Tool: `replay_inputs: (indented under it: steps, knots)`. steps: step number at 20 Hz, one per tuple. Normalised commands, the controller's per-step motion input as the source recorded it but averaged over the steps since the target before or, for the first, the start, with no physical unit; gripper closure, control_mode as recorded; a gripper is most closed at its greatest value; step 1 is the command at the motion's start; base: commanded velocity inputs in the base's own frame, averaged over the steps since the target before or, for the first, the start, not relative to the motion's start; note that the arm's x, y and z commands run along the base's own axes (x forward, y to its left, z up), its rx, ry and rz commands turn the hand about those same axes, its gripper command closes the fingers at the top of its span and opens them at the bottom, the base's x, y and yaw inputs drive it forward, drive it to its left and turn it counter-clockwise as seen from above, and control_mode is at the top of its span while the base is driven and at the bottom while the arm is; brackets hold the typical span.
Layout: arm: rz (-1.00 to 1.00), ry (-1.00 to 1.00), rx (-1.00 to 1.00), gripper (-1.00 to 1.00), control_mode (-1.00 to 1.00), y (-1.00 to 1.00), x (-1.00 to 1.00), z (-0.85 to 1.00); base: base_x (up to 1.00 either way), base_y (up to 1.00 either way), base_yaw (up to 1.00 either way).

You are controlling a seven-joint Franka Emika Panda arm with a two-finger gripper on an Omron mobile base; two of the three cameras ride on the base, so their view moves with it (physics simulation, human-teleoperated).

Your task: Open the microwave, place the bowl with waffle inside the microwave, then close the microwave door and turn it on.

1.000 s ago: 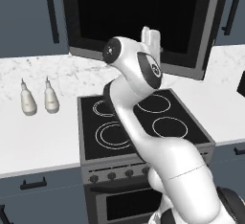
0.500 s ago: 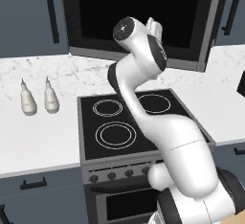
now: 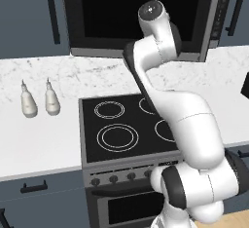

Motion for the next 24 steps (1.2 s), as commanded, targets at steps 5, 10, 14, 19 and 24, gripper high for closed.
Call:
replay_inputs:
  steps: [5,10,14,19,24]
  knots:
    - [0.06,-0.16,0.24,-1.00,-1.00,-0.17,0.60,-0.01,0.00,0.00,0.00]
    - [0.05,-0.20,0.25,-1.00,-1.00,-0.16,0.56,-0.01,0.00,0.00,0.00]
    - [0.04,-0.17,0.25,-1.00,-1.00,-0.15,0.62,0.00,0.00,0.00,0.00]
    - [0.04,-0.16,0.24,-1.00,-1.00,-0.09,0.56,-0.02,0.00,0.00,0.00]
    - [0.04,-0.15,0.25,-1.00,-1.00,-0.08,0.41,-0.10,0.00,0.00,0.00]
